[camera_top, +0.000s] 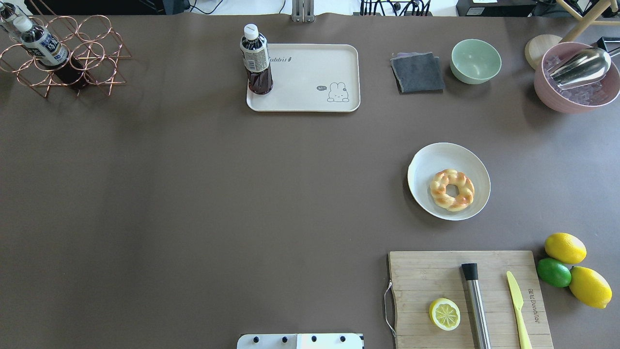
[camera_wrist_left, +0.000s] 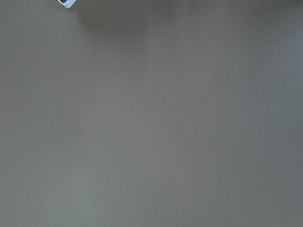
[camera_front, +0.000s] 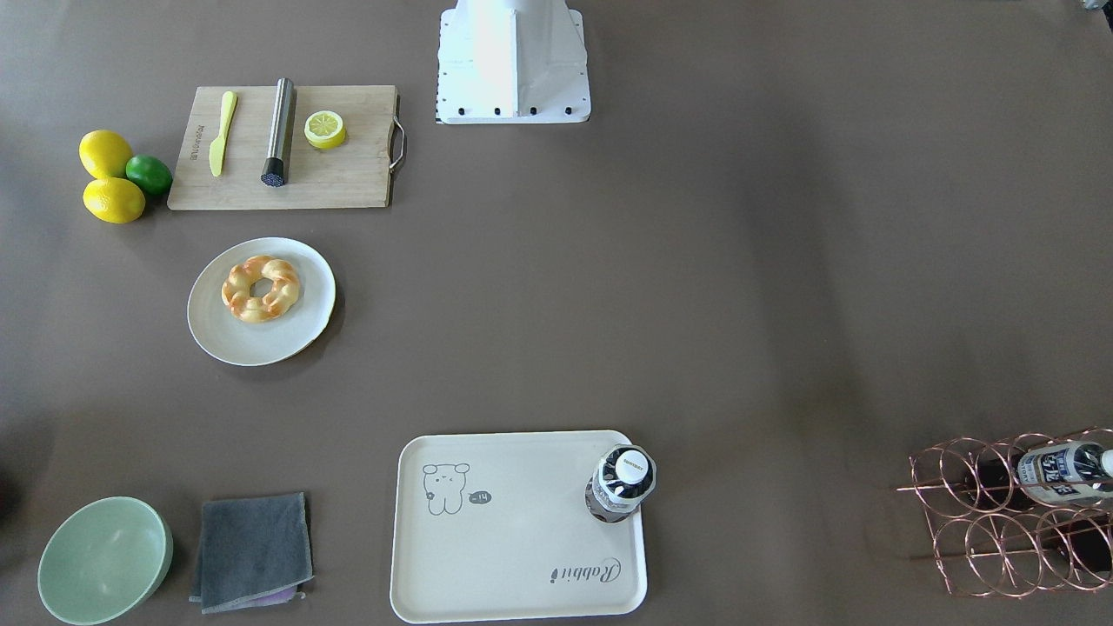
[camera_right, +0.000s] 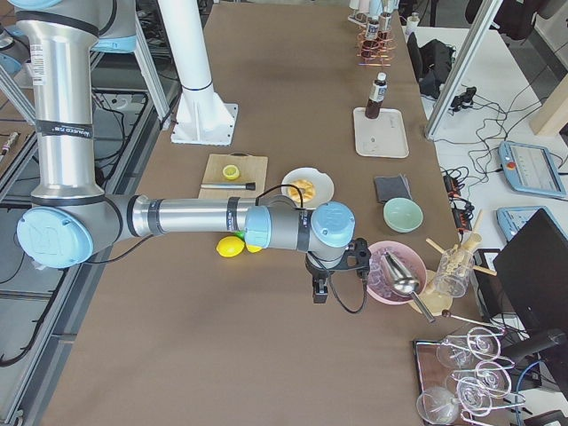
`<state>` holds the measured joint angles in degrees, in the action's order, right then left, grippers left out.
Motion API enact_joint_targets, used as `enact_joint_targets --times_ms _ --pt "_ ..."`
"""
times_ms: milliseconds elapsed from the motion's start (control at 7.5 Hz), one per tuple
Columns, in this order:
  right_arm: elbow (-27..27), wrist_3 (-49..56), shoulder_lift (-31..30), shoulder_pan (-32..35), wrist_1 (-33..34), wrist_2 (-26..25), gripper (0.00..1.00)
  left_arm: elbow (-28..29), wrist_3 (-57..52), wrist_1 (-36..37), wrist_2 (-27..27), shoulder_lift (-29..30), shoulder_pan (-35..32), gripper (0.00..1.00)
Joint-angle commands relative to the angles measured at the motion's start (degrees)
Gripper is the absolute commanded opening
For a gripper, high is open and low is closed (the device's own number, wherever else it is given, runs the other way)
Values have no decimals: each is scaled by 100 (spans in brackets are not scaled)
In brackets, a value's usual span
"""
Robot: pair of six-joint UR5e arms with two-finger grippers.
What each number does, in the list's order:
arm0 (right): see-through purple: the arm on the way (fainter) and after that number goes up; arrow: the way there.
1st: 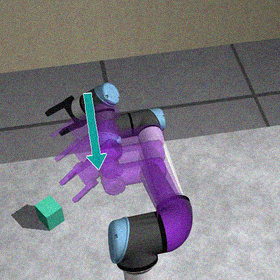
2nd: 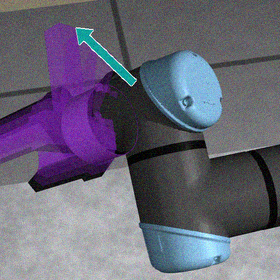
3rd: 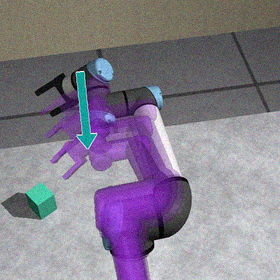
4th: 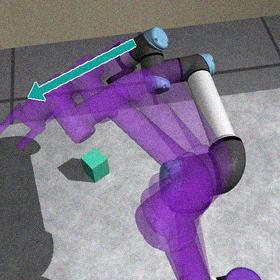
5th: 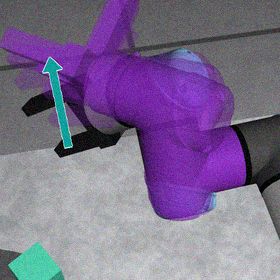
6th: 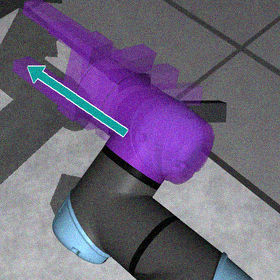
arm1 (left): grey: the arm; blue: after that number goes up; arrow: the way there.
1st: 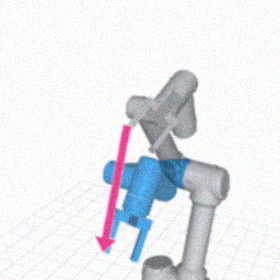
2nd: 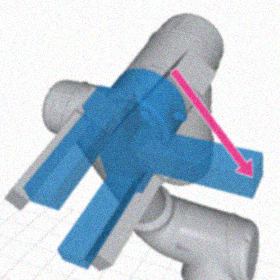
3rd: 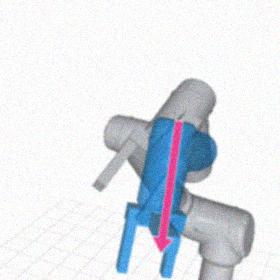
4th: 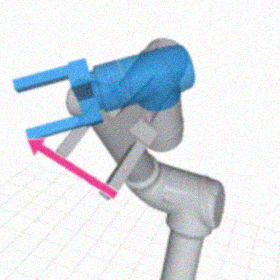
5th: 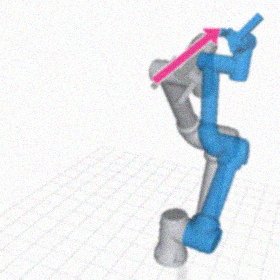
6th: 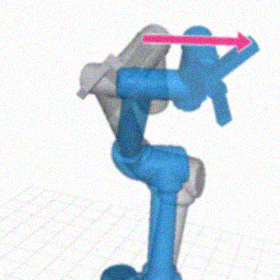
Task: Place donut on tray
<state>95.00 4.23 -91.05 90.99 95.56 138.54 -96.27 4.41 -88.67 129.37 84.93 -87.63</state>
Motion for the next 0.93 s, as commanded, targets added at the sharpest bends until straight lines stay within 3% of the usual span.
enact_joint_targets --times_ms 0,267,533,800 --pt "18 -10 0 -3 -2 6 100 12 -2 8 0 -12 0 98" --pt "114 -28 9 -3 -2 15 100 73 -2 -1 0 -21 9 98" --pt "552 -1085 52 -377 -11 120 100 91 -2 -1 -9 -12 9 98" --pt "633 -2183 140 -975 -726 138 100 126 -2 -9 -9 -12 9 98"
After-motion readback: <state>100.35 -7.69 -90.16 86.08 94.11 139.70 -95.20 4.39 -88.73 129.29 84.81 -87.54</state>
